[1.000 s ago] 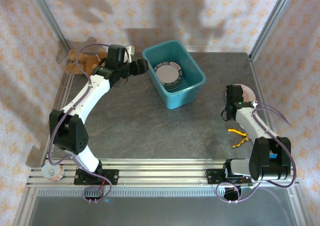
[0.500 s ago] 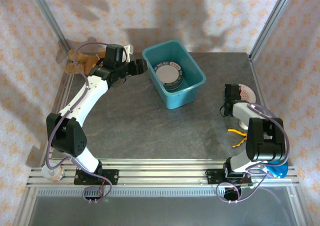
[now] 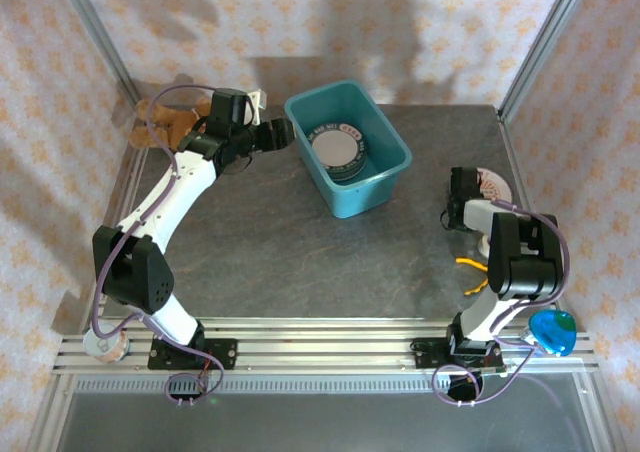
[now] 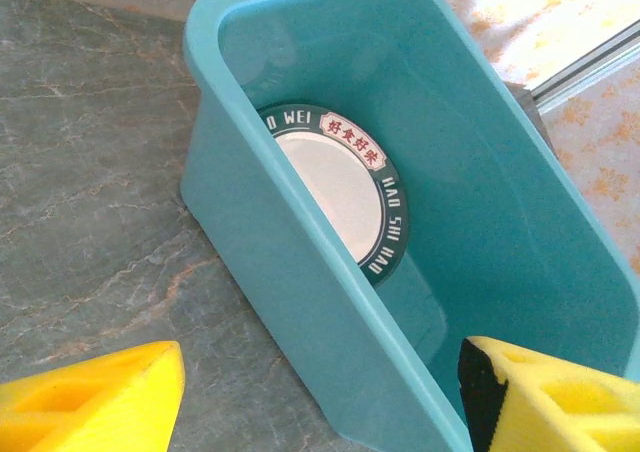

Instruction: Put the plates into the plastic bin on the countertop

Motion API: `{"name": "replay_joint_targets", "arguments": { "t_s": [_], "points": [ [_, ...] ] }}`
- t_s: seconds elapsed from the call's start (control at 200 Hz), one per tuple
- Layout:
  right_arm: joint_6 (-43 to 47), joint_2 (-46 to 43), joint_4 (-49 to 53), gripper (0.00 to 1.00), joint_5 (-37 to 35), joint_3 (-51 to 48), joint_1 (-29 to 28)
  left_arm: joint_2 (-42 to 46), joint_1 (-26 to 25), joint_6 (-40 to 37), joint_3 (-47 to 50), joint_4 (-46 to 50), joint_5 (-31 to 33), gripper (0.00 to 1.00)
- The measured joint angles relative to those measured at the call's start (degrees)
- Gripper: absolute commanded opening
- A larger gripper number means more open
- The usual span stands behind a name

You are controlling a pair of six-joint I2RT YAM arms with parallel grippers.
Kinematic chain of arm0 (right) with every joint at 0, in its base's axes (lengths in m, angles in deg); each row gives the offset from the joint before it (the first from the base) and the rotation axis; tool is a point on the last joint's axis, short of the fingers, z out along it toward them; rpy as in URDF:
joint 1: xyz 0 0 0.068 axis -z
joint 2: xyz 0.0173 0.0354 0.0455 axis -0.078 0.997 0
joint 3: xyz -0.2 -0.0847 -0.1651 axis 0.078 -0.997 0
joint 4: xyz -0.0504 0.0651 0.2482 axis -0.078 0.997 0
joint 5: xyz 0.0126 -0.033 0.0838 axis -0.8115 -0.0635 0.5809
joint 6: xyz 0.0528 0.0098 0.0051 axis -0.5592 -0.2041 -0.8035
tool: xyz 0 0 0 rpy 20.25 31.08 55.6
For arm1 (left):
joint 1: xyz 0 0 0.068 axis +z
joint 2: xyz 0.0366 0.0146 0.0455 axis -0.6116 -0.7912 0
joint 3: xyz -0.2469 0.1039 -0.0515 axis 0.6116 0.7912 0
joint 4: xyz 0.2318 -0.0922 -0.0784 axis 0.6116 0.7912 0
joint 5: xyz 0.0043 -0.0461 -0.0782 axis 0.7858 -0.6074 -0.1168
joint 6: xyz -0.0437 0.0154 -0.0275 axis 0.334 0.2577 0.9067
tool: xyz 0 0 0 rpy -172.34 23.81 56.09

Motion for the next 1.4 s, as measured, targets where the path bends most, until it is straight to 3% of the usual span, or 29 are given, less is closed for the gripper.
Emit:
{"name": "replay_joint_targets", "arguments": {
  "t_s": [0.265,0.856,1.401],
  "points": [
    [0.0,1.8,1.3,0.54,-0.1,1.4,0.2,-1.7,0.0,0.2,-1.7,0.2,0.2,0.74],
    [-0.8,3.0,2.4,0.18,1.1,1.5,0.6,-4.5,0.0,0.7,-4.2,0.2,1.3,0.74],
    [4.5,3.3,-8.4,0.07,12.1,0.9,1.8,-4.9,0.0,2.0,-4.0,-0.1,1.2,0.74]
  ]
}}
